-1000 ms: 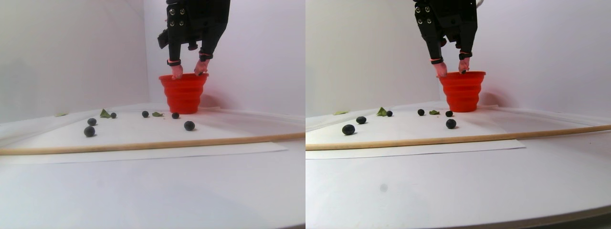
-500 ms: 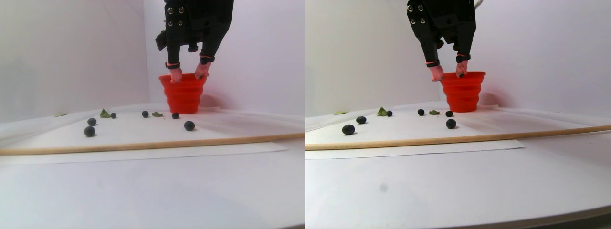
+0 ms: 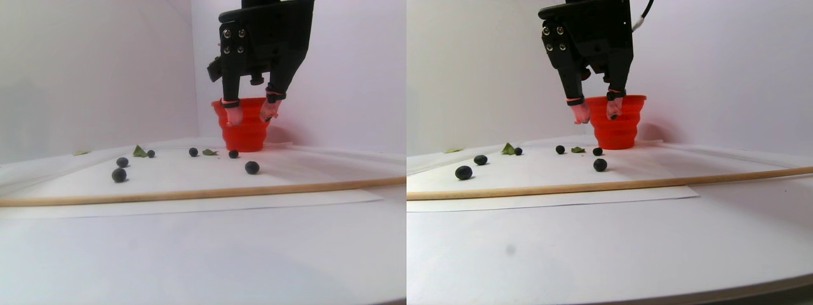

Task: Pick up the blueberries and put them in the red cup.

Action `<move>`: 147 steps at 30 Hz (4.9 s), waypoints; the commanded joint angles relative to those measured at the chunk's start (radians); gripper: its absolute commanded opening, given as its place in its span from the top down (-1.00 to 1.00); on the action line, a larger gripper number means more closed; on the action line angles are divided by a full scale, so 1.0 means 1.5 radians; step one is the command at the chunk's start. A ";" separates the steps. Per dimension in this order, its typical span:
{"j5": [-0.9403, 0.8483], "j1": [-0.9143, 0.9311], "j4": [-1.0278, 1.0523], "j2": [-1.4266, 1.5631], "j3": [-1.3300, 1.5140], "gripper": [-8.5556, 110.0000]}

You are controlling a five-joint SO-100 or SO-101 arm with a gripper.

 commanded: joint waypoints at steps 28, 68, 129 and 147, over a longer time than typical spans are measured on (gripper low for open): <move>-0.001 0.007 -0.101 -0.170 -0.095 0.52; 0.020 0.000 -0.153 -0.280 -0.124 0.53; 0.015 -0.001 -0.127 -0.284 -0.106 0.63; 0.019 -0.015 -0.079 -0.213 -0.096 0.67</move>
